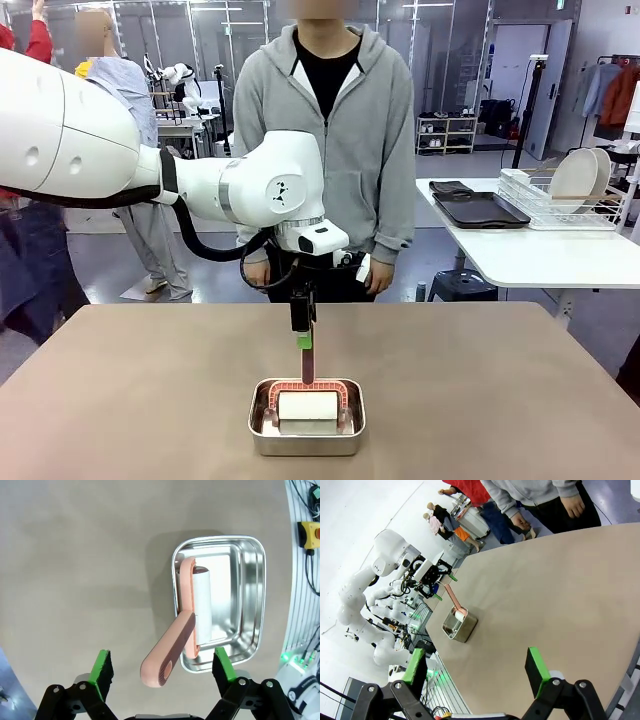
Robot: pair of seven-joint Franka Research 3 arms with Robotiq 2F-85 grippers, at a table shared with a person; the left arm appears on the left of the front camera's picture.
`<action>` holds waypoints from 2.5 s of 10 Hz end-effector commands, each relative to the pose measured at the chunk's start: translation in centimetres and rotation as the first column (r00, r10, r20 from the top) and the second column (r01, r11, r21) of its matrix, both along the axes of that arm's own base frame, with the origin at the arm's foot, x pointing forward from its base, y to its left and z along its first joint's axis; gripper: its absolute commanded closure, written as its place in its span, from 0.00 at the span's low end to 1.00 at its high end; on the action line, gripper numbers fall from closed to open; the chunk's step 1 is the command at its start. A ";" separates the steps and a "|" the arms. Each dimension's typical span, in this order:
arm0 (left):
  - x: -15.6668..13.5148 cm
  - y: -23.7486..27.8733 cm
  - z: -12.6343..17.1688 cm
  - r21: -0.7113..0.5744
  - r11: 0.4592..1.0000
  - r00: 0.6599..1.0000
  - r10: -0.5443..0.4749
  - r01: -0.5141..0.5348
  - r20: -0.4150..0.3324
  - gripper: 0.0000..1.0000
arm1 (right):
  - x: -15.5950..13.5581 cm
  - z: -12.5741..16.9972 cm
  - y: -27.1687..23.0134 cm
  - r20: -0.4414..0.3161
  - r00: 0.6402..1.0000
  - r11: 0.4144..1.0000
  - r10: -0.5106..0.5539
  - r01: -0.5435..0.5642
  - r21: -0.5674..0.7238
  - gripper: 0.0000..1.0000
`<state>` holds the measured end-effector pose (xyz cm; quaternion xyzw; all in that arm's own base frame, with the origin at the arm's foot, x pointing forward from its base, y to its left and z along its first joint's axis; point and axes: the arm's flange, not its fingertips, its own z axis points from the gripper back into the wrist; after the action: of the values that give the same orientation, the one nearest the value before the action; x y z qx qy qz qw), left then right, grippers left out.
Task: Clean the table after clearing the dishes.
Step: Place the Lint Roller back on top of the Airtight Container.
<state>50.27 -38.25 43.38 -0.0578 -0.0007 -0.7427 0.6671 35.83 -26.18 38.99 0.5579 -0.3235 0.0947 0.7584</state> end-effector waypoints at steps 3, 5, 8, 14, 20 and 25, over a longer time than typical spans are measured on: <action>0.0 0.2 0.2 0.001 1.000 1.000 -0.002 0.002 0.004 0.00 | -0.3 0.2 0.4 0.007 1.000 1.000 -0.012 0.012 -0.006 0.00; 0.0 0.0 0.0 0.000 1.000 1.000 0.000 0.000 -0.001 0.00 | -0.3 0.2 0.4 0.007 1.000 1.000 -0.012 0.012 -0.006 0.00; 1.4 11.4 6.7 -0.343 0.875 0.890 0.186 -0.343 -0.415 0.00 | -0.3 0.2 0.4 0.007 1.000 1.000 -0.012 0.012 -0.006 0.00; -7.7 46.4 3.0 -0.432 0.043 0.390 0.515 -0.901 -0.764 0.00 | -0.3 0.2 0.4 0.007 1.000 1.000 -0.012 0.012 -0.006 0.00; -20.4 65.2 -4.9 -0.368 -0.287 0.262 0.348 -0.884 -0.900 0.00 | -0.3 0.2 0.4 0.007 1.000 1.000 -0.012 0.012 -0.006 0.00; -21.0 65.8 -5.8 -0.340 -0.335 0.216 0.356 -0.879 -0.909 0.00 | -0.3 0.2 0.4 0.007 1.000 1.000 -0.012 0.012 -0.006 0.00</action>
<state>30.15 27.50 37.24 -0.5808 -0.2978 0.0064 0.7576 35.82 -26.15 39.05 0.5576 -0.3240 0.0952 0.7583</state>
